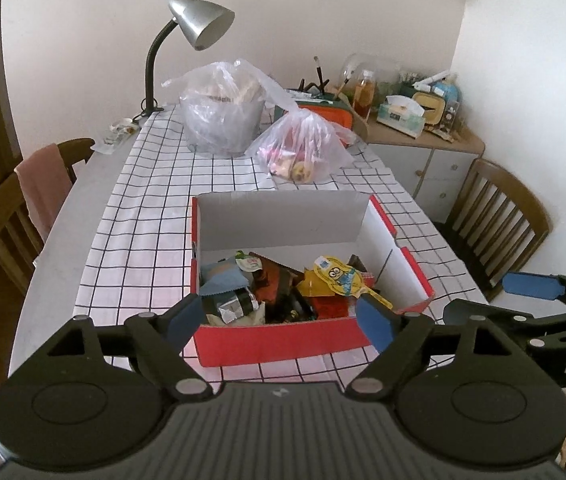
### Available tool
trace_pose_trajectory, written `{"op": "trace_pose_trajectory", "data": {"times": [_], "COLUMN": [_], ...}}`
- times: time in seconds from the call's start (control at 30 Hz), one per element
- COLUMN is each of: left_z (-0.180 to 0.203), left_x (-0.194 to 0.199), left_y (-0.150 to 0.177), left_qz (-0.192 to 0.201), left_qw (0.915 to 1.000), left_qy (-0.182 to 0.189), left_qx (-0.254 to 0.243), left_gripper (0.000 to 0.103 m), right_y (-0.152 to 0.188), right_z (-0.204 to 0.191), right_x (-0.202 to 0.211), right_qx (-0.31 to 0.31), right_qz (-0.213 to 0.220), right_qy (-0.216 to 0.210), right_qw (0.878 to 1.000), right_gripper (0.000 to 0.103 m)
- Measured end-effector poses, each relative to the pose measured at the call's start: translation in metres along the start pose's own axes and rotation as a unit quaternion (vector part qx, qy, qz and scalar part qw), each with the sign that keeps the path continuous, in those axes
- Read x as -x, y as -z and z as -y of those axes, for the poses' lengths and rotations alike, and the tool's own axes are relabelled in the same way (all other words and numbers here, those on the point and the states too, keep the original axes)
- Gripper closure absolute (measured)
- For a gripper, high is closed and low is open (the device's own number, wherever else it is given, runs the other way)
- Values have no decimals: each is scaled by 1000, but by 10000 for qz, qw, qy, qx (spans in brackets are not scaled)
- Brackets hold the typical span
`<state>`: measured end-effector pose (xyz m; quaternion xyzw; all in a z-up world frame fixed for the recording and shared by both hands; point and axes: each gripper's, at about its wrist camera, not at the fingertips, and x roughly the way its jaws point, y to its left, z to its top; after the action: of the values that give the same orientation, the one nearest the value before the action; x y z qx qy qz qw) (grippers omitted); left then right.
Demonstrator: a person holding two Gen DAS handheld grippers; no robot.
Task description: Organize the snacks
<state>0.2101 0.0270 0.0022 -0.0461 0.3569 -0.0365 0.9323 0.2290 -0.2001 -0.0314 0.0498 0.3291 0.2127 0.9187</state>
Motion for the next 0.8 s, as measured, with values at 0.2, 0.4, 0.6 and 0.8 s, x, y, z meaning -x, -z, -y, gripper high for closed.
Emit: {"op": "trace_pose_trajectory", "data": {"times": [0.2,0.4,0.6,0.8], "left_z": [1,-1,-5,-6], "left_x": [10,17,18,20], "left_y": [7,12,13,14], "left_qz": [76,46,-51,-47], "left_qw": [10000,9999,9998,9998], "left_qy": [19,38,38,13], "left_qx": [-9,98,177,182], "left_gripper": [12,11,11,11], "right_y": [5,5,5,5], "right_z": [-4,-4,-6,-6], "right_x": [9,14,14,14], "right_qx": [62,-5,-40,-44], "right_qz": [92,155,148,149], "right_qy": [58,65,75,77], "right_qw": [9999,9999,9999,9998], "right_gripper": [0,0,0,0]}}
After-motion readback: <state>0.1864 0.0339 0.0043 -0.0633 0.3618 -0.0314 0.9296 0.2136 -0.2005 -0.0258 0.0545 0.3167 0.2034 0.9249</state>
